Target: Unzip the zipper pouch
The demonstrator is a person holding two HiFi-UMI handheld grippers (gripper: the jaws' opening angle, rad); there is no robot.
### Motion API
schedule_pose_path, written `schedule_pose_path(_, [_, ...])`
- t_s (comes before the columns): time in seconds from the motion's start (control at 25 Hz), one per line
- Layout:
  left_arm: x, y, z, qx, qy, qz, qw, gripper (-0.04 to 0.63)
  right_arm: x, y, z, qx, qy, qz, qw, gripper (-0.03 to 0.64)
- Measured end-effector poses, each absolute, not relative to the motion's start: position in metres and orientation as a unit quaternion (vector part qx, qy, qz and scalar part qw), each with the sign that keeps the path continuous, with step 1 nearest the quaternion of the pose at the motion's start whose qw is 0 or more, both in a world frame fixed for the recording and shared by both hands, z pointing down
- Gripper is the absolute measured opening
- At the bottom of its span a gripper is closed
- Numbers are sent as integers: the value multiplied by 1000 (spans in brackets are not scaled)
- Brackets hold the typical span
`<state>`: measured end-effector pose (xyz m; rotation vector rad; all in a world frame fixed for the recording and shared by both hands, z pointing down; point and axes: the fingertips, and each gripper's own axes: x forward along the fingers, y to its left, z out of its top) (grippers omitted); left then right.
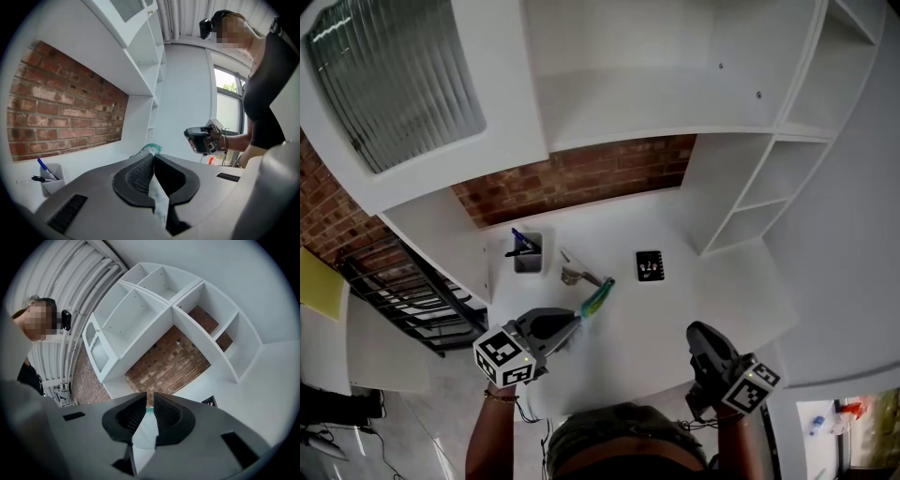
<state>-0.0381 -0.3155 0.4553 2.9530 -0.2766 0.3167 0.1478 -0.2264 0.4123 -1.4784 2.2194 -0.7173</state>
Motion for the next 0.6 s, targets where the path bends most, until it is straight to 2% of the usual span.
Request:
schedule_pose_path(0.28, [-20, -367, 482, 990, -65, 117, 45, 8, 166, -225, 411, -559, 770, -246, 183, 34])
schedule_pose_path(0.48, [-18, -378, 530, 982, -57, 152, 96, 8, 179, -218, 414, -577, 757, -247, 183, 34])
schedule_pose_path(0.6, [-20, -370, 535, 981, -54, 132, 130, 8, 182, -215, 412, -581, 754, -245, 186, 34])
